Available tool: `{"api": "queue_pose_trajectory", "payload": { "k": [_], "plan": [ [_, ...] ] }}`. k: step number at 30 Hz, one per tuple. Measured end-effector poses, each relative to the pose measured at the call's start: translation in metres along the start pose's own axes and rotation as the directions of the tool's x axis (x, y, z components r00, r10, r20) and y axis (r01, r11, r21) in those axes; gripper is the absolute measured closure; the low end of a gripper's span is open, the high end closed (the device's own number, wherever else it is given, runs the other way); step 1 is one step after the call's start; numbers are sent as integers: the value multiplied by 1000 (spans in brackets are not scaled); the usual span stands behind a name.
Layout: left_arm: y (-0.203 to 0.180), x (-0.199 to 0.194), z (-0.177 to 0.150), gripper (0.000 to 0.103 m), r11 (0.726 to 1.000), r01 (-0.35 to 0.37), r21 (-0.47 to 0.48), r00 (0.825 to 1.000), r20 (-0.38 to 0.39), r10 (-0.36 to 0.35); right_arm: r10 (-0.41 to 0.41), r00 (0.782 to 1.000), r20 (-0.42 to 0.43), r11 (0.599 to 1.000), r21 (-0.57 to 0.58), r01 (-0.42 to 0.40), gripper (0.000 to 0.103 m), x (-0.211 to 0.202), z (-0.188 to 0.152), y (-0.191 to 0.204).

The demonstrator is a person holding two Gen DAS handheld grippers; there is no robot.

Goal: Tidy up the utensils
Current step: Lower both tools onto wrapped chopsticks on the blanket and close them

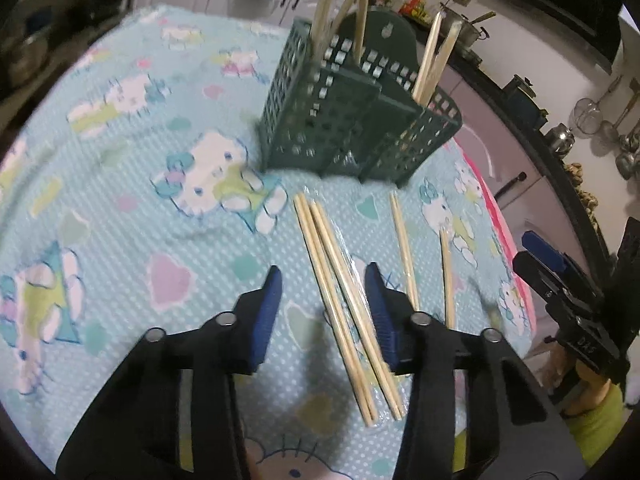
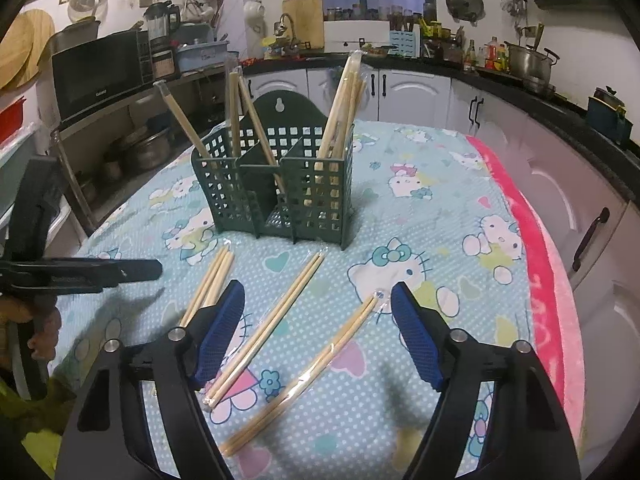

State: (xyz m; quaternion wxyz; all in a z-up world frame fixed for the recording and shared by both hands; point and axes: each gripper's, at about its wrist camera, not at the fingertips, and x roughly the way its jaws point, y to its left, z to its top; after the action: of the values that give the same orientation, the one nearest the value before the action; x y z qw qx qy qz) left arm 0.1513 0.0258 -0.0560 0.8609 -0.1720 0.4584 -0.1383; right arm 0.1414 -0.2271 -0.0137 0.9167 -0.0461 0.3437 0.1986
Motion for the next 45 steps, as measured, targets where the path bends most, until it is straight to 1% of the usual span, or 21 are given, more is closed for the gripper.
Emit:
{"api": "queue_pose_trajectory", "payload": {
  "k": [1, 3, 8, 12, 13, 14, 15, 16, 17, 19, 24, 27, 29, 31, 35, 39, 41, 45],
  "plan": [
    [0, 3, -1, 76, 1000, 4, -3, 1000, -8, -4, 0, 1000, -4, 1000, -1, 0, 32, 1, 0, 0],
    [0, 8, -3, 79, 1000, 9, -3, 1000, -23, -9, 2, 1000, -15, 1000, -2, -2, 33, 5, -1, 1],
    [-3, 21, -2, 81, 1000, 12, 12, 998, -56, -11, 4, 999, -33, 1000, 7, -3, 34, 12, -3, 0],
    [-8, 32, 0, 81, 999, -11, 35, 997, -75, 13, 6, 999, -47, 1000, 5, -5, 34, 18, -5, 0],
    [-9, 36, 1, 82, 999, -16, 40, 996, -81, 19, 7, 999, -52, 1000, 3, -7, 34, 20, -5, 0],
    [-9, 39, 3, 86, 999, -21, 44, 996, -85, 25, 7, 998, -61, 1000, 2, -7, 34, 24, -6, 0],
    [-9, 42, 4, 87, 999, -21, 43, 995, -95, 25, 6, 997, -76, 1000, 1, -6, 36, 28, -6, 0],
    [-8, 44, 5, 87, 999, -22, 43, 995, -100, 26, 10, 996, -89, 1000, 2, -10, 40, 31, -7, -1],
    [-8, 48, 7, 87, 998, -34, 48, 993, -109, 39, 14, 995, -102, 1000, 5, -14, 42, 35, -7, -1],
    [-5, 54, 9, 89, 998, -48, 48, 991, -123, 54, 22, 991, -131, 1000, 24, -19, 43, 45, -6, -4],
    [-4, 61, 17, 89, 997, -58, 50, 989, -133, 65, 53, 983, -177, 997, 70, -41, 46, 67, -2, -7],
    [-5, 66, 21, 89, 996, -68, 52, 987, -140, 75, 69, 977, -204, 995, 84, -52, 49, 81, 3, -6],
    [-6, 69, 25, 89, 996, -75, 50, 986, -143, 81, 76, 972, -222, 994, 92, -56, 54, 91, 7, -4],
    [-6, 73, 28, 89, 996, -78, 46, 986, -144, 84, 83, 967, -240, 994, 96, -61, 62, 101, 8, -3],
    [-3, 77, 36, 89, 996, -87, 30, 985, -146, 91, 78, 957, -278, 992, 116, -47, 65, 121, 11, -1],
    [-1, 81, 44, 89, 995, -98, 13, 984, -146, 99, 57, 953, -296, 992, 127, -20, 70, 134, 14, 1],
    [0, 83, 47, 87, 995, -100, -2, 985, -145, 99, 54, 951, -306, 990, 144, -10, 72, 140, 16, -1],
    [-1, 87, 52, 82, 994, -104, -11, 985, -137, 102, 59, 946, -320, 983, 183, 0, 81, 146, 20, -8]
  ]
}}
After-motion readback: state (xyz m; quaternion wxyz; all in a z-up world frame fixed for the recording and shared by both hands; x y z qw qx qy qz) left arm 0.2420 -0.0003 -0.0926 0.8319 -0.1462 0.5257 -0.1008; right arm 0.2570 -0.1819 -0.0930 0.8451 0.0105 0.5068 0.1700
